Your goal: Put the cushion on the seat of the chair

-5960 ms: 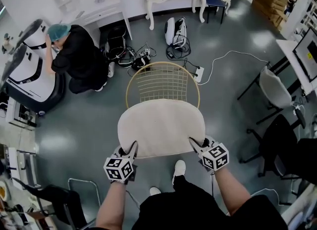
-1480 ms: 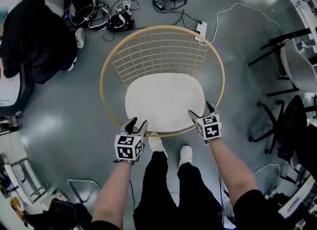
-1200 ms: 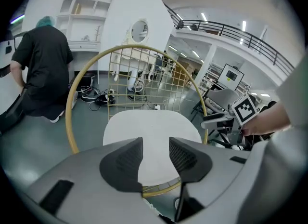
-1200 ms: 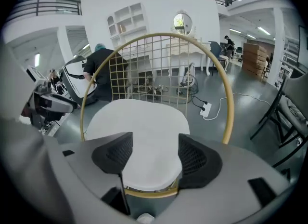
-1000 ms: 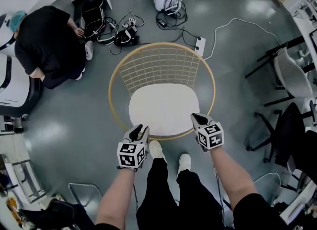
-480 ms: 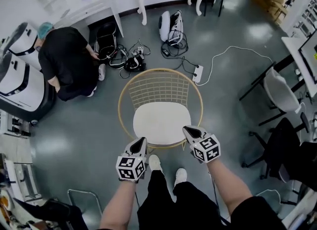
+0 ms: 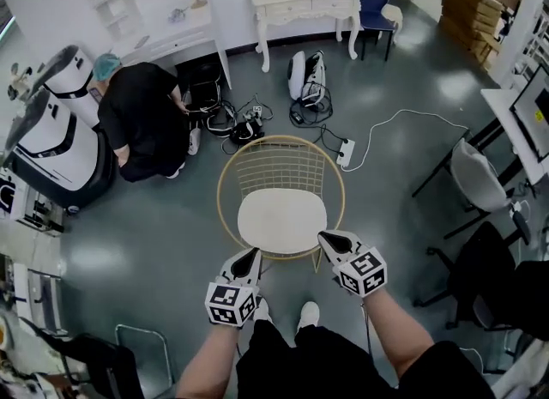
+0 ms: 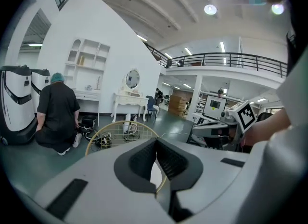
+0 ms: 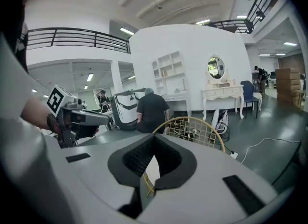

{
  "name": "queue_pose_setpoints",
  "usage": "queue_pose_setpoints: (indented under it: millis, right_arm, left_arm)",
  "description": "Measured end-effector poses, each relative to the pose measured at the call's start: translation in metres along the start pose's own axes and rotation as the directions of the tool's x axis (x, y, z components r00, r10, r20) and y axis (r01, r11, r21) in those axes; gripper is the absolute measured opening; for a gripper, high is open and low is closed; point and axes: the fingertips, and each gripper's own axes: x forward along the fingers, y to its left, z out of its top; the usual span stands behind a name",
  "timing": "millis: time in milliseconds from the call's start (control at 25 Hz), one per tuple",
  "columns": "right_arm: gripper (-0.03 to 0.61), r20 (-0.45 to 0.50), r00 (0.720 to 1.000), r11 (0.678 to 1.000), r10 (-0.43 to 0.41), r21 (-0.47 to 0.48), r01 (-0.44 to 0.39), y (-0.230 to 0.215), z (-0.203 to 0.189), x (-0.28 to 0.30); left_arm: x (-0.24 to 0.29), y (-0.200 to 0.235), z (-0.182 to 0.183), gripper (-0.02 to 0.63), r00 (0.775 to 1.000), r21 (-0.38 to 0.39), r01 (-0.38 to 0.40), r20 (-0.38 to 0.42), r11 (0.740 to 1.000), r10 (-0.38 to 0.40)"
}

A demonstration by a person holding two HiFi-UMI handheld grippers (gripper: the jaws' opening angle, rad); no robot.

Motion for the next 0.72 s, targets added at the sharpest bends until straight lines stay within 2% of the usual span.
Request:
queue_pose_setpoints:
  millis: [400,720]
  right_arm:
    - [0.012,0.067,0.998,0.999,-0.007,-0.041,0.010,0.077,0.024,-0.044]
    - [0.012,0.087,0.994,0.998,-0.065,-0.010,0.066,0.162,0.002,-0.066]
  left_arm:
    - [-0.078,-0.032,0.002,0.017,0.996,0.034,0.076,0.043,0.997,-0.077]
    - [-0.148,-0.039,-0.032,0.017,0.982,0.083,0.184,0.016,0.979,-0.186]
